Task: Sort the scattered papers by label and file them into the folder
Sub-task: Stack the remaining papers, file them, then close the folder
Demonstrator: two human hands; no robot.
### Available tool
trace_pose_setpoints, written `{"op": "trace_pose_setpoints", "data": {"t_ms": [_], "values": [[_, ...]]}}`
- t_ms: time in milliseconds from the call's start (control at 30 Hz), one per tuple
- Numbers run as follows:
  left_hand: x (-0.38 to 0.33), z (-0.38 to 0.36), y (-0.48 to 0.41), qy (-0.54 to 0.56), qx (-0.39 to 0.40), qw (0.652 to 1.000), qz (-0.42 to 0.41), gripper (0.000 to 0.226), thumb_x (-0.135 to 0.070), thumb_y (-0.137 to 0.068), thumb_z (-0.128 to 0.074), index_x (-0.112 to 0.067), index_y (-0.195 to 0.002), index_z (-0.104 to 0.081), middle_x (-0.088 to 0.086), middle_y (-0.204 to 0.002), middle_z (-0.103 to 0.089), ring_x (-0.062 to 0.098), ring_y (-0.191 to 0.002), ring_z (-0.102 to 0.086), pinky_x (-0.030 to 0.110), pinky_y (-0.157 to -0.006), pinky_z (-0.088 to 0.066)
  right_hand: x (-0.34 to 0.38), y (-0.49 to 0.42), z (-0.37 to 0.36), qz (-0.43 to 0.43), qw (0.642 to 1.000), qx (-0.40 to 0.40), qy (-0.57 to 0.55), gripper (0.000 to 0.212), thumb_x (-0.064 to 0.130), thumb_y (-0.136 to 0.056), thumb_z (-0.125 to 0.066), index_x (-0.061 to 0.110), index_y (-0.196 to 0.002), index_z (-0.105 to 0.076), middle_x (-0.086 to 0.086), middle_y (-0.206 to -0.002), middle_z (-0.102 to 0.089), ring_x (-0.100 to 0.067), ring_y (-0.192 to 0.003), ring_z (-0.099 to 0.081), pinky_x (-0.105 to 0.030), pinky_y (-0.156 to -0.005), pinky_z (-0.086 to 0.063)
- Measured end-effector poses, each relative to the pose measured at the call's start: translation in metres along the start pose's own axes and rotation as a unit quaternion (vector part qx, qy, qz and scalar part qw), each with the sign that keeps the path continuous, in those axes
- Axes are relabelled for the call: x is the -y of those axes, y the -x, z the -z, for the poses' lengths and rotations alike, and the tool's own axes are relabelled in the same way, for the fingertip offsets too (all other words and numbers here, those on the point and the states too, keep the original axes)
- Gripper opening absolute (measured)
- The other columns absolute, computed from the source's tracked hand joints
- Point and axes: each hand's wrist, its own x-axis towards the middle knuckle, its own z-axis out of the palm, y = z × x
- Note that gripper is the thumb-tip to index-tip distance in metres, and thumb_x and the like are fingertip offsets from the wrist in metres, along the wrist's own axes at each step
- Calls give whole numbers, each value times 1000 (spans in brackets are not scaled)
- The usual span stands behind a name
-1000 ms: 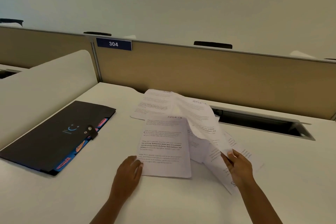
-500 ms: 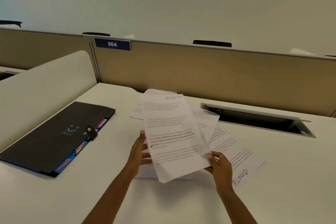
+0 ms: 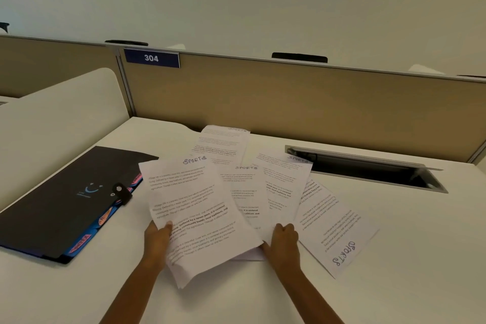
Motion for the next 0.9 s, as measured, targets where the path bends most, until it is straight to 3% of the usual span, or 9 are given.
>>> {"op": "trace_pose_setpoints", "data": {"t_ms": [100,200,367,467,533,633,700,800,900], "values": [[-1,4,-1,-3,-1,1000,8,40,-7,-95,-43,-8,-134,-41,20,-127,-52,39,-113,-51,46,-85,-45,11,-7,-4,-34,998,28,-52,45,23,-86,-60,4,-121,-38,-12,-122,-47,-23,-112,-51,-25,-88,-45],[-2,4,-1,8,11,1000,19,37,-8,-95,-44,-7,-132,-43,20,-123,-55,37,-106,-54,46,-84,-46,10,-12,-3,-47,984,49,-166,37,17,-83,-65,4,-108,-40,-10,-113,-57,-25,-104,-59,-25,-74,-48],[-2,1,5,23,40,999,22,30,-9,-94,-46,-7,-124,-50,16,-108,-59,26,-80,-59,40,-77,-49,-1,-11,1,-15,959,70,-276,5,10,-89,-55,13,-92,-54,-3,-92,-57,-14,-78,-53,-7,-54,-36],[-2,-4,10,17,47,999,-2,30,-7,-92,-49,-7,-122,-52,16,-109,-61,24,-79,-61,38,-74,-51,-8,-6,5,-51,914,97,-390,22,5,-90,-52,11,-109,-60,-7,-103,-64,-23,-92,-62,-21,-66,-51],[-2,-8,14,9,51,998,-25,31,-7,-92,-50,-7,-123,-51,15,-110,-61,25,-82,-61,36,-73,-51,-12,-1,10,-57,900,96,-422,21,5,-90,-52,12,-109,-61,-7,-107,-64,-26,-99,-61,-28,-74,-52],[-4,-13,15,19,62,997,-44,35,-7,-90,-52,-8,-125,-47,14,-114,-59,29,-91,-60,40,-79,-50,-17,5,16,-51,872,108,-475,17,5,-90,-53,17,-98,-63,-5,-96,-69,-21,-87,-65,-23,-67,-54],[-6,-15,15,41,74,996,-38,33,-8,-89,-54,-11,-121,-47,12,-113,-60,29,-93,-61,39,-76,-53,-19,8,20,-44,859,125,-495,19,4,-89,-53,19,-95,-64,-4,-91,-71,-18,-81,-66,-21,-63,-55],[-9,-16,18,84,109,990,-6,19,-7,-88,-54,-20,-102,-55,8,-102,-65,27,-88,-63,32,-61,-59,-19,10,27,-13,858,165,-486,23,2,-90,-51,20,-98,-64,-4,-91,-70,-18,-80,-67,-23,-64,-55],[-9,-15,20,89,134,987,6,22,-3,-88,-54,-17,-105,-57,9,-100,-66,26,-84,-65,31,-56,-58,-15,5,34,19,876,164,-453,21,10,-92,-50,24,-92,-65,1,-93,-70,-19,-87,-66,-26,-73,-55]]}}
